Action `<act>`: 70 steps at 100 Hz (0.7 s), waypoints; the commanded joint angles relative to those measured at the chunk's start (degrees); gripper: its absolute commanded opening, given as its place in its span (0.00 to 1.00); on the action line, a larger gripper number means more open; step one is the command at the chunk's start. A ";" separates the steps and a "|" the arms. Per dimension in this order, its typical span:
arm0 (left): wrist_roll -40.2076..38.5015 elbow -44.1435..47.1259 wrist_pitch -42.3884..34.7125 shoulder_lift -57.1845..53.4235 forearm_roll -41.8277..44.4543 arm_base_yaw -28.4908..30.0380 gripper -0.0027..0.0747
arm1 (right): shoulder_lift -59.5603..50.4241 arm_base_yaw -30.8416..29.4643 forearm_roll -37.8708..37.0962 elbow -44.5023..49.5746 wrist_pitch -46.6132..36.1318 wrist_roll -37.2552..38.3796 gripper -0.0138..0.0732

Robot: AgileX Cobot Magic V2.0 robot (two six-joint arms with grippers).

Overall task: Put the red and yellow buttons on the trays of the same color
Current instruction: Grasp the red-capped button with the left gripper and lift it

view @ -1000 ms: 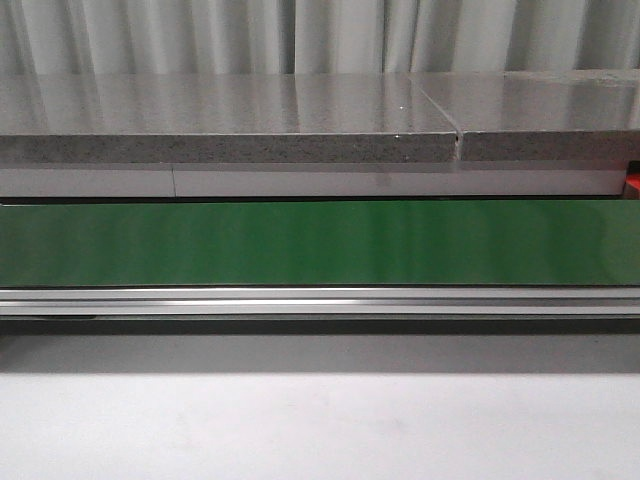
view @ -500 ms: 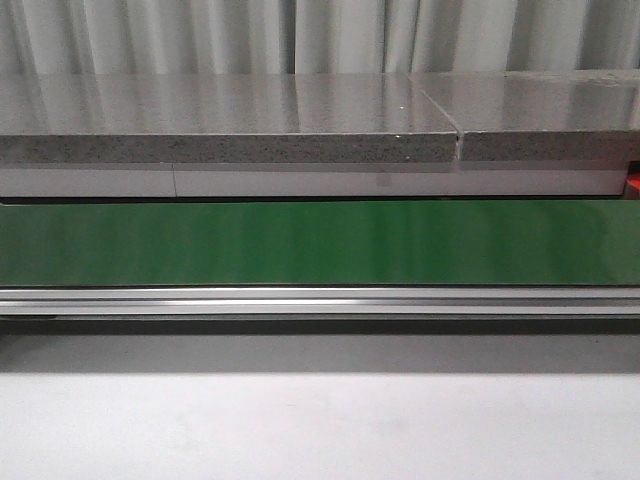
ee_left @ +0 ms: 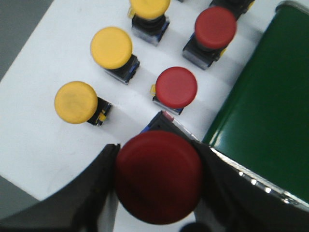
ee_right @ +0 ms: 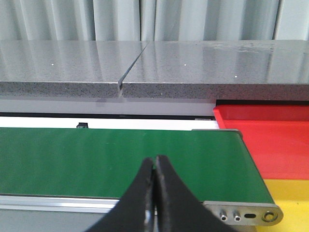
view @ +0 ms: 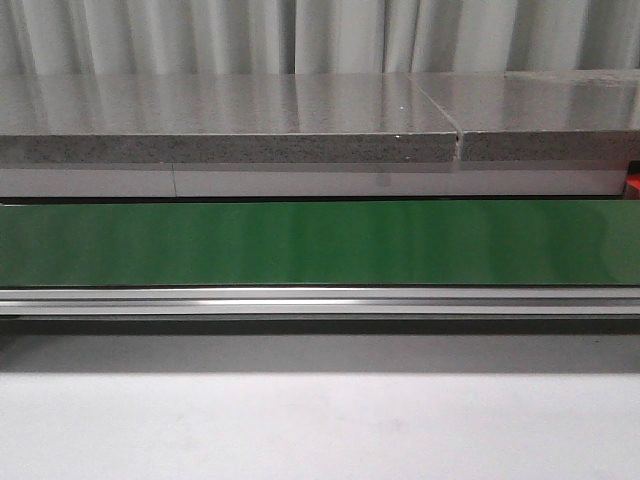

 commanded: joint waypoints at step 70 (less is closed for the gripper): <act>0.85 -12.79 0.38 11.73 0.15 -17.83 0.01 | -1.04 0.06 -0.61 -0.82 -4.68 -0.17 0.08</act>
